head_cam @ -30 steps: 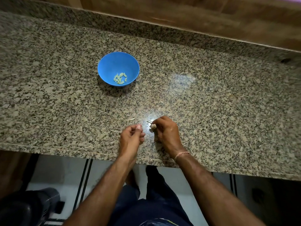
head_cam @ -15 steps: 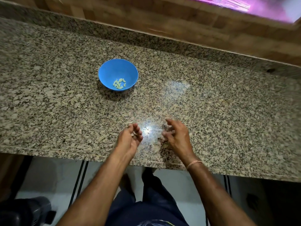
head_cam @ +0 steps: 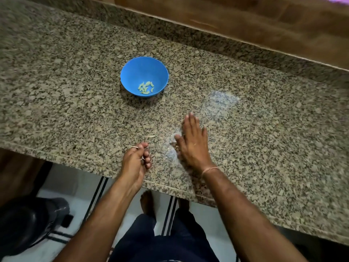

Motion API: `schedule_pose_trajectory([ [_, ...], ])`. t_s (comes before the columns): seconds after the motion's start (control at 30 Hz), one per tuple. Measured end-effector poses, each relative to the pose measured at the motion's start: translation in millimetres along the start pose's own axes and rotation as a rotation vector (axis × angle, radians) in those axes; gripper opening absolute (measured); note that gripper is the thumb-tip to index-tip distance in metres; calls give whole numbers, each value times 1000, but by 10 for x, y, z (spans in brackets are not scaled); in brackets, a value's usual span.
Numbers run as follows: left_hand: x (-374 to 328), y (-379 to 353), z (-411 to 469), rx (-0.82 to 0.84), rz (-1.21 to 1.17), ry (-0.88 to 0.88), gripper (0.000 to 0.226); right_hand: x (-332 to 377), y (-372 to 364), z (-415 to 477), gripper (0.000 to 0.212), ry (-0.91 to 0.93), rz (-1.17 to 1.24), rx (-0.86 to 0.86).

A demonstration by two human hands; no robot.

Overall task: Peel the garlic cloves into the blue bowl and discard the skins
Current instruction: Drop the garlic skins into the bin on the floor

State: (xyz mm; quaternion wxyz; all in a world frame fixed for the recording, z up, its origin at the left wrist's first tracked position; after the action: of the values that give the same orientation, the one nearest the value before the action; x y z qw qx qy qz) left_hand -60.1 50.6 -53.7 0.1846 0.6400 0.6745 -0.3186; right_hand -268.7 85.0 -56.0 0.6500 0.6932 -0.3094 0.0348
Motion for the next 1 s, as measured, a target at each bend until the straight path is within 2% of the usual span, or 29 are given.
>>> schedule_pose_trajectory([
  [0.13, 81, -39, -43, -73, -74, -5, 20, -479, 256, 307, 75, 79, -117, 52],
  [0.23, 187, -121, -86, -120, -150, 0, 22, -381, 177, 246, 77, 252, -232, 155],
  [0.3, 280, -171, -116, -157, -201, 6, 23, -210, 87, -12, 81, 378, -210, 205],
  [0.43, 368, -215, -166, -204, -273, -18, 23, -214, 272, -544, 77, 377, -23, 256],
  [0.57, 417, -170, -272, -225, -346, -40, 21, -349, 115, -1213, 71, 816, -331, 415],
  [0.63, 454, -161, -342, -246, -356, -45, 21, -424, -25, -1285, 68, 917, -411, 461],
  [0.73, 512, -163, -418, -274, -355, -54, 21, -251, -87, -1014, 66, 914, -415, 428],
  [0.87, 585, -115, -457, -303, -358, -59, 21, -63, 80, -553, 67, 713, -347, 386],
  [1.0, 612, -60, -514, -307, -373, -70, 21, -264, 93, -1103, 71, 972, -435, 482],
])
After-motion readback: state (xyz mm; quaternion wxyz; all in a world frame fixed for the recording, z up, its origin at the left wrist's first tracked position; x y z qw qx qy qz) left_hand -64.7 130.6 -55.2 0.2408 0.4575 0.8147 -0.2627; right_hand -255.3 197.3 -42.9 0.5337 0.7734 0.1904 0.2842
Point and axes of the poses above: each hand's wrist, its own z-axis towards the middle knuckle, its own y-axis out of the back of the hand, x = y × z, the point moved 8 cm from there along z, towards the middle knuckle, and after that the axes turned 3 degrees about -x, right-handed, at the moved point
